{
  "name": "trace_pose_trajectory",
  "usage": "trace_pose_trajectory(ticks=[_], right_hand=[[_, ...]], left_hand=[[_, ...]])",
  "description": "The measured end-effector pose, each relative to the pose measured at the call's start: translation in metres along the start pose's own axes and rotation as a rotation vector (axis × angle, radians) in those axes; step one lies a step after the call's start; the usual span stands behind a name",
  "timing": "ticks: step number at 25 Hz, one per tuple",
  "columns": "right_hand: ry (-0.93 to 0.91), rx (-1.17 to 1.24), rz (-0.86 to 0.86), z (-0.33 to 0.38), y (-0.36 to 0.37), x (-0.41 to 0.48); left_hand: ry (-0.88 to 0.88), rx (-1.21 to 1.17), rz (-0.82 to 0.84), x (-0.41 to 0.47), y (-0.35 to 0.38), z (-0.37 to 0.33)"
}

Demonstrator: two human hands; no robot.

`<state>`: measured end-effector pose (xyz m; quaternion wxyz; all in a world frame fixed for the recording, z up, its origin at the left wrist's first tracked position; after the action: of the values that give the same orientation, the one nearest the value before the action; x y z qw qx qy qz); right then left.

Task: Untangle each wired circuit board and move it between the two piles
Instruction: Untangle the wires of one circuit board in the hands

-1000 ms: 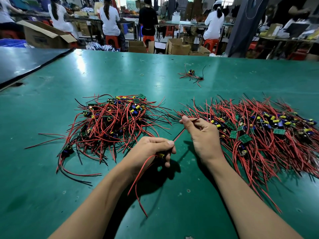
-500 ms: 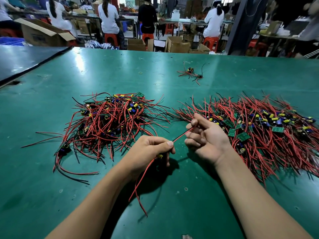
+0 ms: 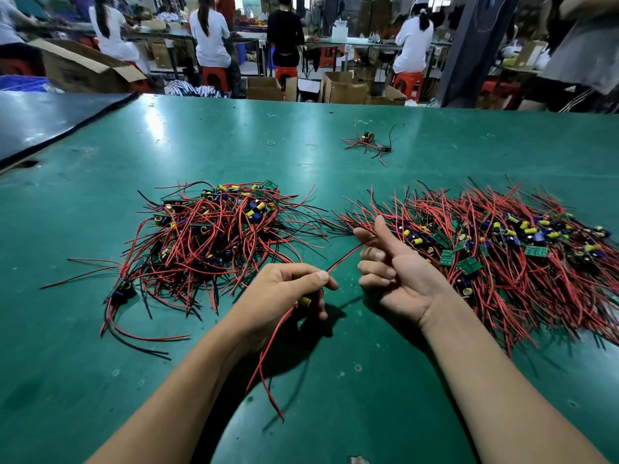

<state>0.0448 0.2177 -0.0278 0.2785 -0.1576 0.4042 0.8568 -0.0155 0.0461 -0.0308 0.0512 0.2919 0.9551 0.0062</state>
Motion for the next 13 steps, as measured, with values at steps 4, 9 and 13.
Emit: trace_pose_trajectory(ticks=[4, 9, 13], right_hand=[[-0.087, -0.029, -0.013, -0.004, 0.002, 0.002], [-0.22, -0.212, 0.01, -0.006, 0.002, 0.001], [-0.579, -0.719, -0.063, -0.017, 0.004, -0.004]], left_hand=[[-0.03, -0.028, -0.015, -0.001, 0.001, 0.0], [-0.12, -0.168, -0.099, 0.001, 0.0, -0.001], [-0.132, -0.252, -0.211, 0.004, -0.004, -0.003]])
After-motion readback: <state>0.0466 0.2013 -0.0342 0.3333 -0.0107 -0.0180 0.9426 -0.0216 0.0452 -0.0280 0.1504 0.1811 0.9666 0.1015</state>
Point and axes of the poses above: each hand's wrist, its own x-axis towards the middle knuckle, its own y-axis out of the palm, z = x × y, the point moved 2 cm from there along x, towards the middle knuckle, and after that the axes turned 15 degrees about -z, right-handed, at the moved point
